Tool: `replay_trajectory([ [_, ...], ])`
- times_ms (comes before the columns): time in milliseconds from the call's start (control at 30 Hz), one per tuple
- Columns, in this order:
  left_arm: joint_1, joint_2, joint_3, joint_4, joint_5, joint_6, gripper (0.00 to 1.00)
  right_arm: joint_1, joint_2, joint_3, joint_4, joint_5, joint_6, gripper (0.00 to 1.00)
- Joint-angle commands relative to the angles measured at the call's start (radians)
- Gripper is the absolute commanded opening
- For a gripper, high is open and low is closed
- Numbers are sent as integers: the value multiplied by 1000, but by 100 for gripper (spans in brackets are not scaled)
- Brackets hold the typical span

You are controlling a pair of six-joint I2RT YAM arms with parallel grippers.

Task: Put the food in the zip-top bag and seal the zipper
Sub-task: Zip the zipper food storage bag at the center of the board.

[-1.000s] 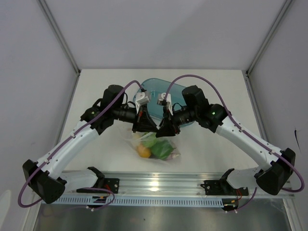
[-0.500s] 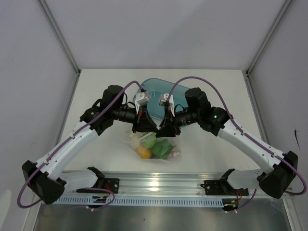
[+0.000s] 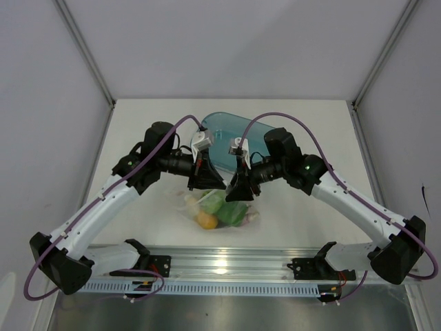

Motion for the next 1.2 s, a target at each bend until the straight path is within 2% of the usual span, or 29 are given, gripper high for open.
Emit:
replay_trajectory([
  [0, 6, -29, 42, 24, 36, -4, 1, -4, -19, -5, 17, -11, 5, 39],
  [300, 8, -27, 42, 18, 39, -3, 0, -4, 5, 14, 55, -15, 25, 30],
  [467, 6, -21, 42, 12, 42, -3, 1, 0, 16, 35, 55, -9, 25, 30],
  [633, 8, -19, 44, 8, 48, -6, 1, 1, 28, 58, 52, 5, 19, 25],
  [767, 6, -18, 48, -17, 29, -3, 0, 0, 39, 86, 44, 0, 14, 17],
  [833, 6, -16, 50, -28, 27, -3, 1, 0, 36, 87, 44, -9, 14, 3],
  [867, 8, -19, 49, -28, 21, -3, 1, 1, 32, 89, 44, -11, 13, 0],
  [1167, 22, -29, 44, -34, -120, -32, 0, -3, -45, 23, 119, 64, 85, 0],
])
